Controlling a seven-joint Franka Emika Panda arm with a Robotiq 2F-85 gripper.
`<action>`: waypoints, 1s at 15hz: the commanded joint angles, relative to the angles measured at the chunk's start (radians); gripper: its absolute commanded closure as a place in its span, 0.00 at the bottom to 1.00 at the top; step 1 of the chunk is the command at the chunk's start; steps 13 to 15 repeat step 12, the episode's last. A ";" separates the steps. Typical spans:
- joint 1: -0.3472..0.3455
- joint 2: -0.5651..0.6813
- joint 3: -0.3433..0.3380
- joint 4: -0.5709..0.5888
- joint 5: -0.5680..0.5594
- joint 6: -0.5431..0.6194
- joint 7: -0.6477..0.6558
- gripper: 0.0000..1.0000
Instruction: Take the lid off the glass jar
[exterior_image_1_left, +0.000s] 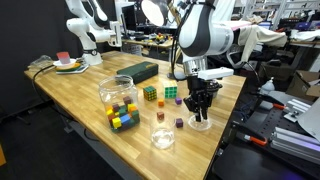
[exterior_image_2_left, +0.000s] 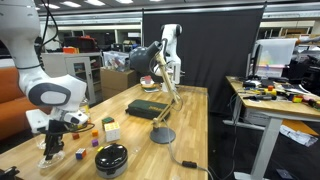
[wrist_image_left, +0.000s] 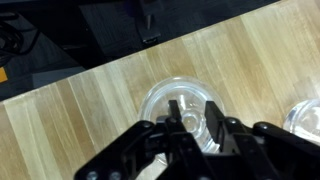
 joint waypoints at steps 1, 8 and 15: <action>-0.033 -0.003 0.020 0.000 0.004 -0.006 -0.019 0.44; -0.012 -0.013 0.014 0.003 -0.023 -0.001 0.004 0.30; -0.012 -0.013 0.014 0.003 -0.024 -0.001 0.004 0.30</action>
